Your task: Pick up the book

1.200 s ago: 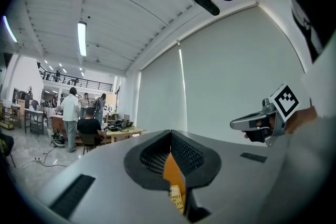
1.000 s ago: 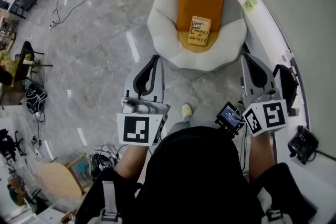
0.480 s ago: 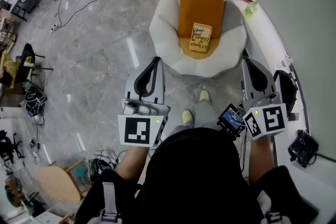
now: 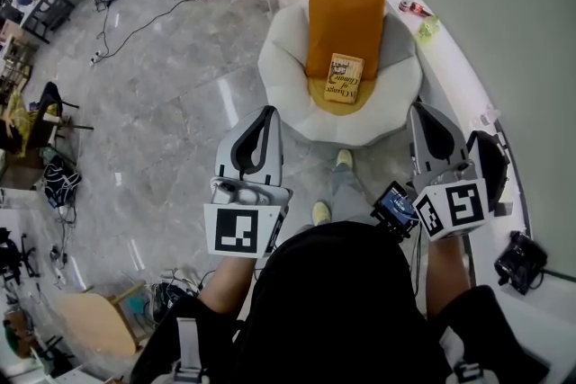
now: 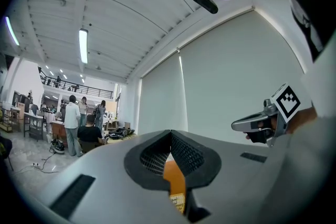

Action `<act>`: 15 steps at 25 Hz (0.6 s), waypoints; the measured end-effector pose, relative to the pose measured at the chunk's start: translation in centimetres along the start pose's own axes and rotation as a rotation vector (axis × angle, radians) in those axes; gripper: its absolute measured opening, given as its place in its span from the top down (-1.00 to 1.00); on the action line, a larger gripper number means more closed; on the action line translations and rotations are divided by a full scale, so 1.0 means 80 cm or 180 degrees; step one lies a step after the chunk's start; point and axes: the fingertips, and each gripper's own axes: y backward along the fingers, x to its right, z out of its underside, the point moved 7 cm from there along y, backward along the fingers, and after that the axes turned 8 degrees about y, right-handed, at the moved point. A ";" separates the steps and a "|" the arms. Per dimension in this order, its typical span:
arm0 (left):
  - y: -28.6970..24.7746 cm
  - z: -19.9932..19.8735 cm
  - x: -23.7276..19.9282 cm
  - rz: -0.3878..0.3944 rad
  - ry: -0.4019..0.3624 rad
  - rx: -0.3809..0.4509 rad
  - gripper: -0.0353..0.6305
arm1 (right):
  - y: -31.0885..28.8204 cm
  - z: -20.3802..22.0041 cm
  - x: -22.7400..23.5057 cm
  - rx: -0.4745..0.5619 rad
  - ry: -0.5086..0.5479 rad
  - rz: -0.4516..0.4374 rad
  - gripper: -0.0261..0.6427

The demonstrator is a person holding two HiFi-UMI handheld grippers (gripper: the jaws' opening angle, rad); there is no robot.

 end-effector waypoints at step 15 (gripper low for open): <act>-0.045 0.003 0.000 -0.0036 -0.0022 -0.0012 0.86 | -0.041 0.002 0.038 0.0046 0.0050 -0.0062 0.90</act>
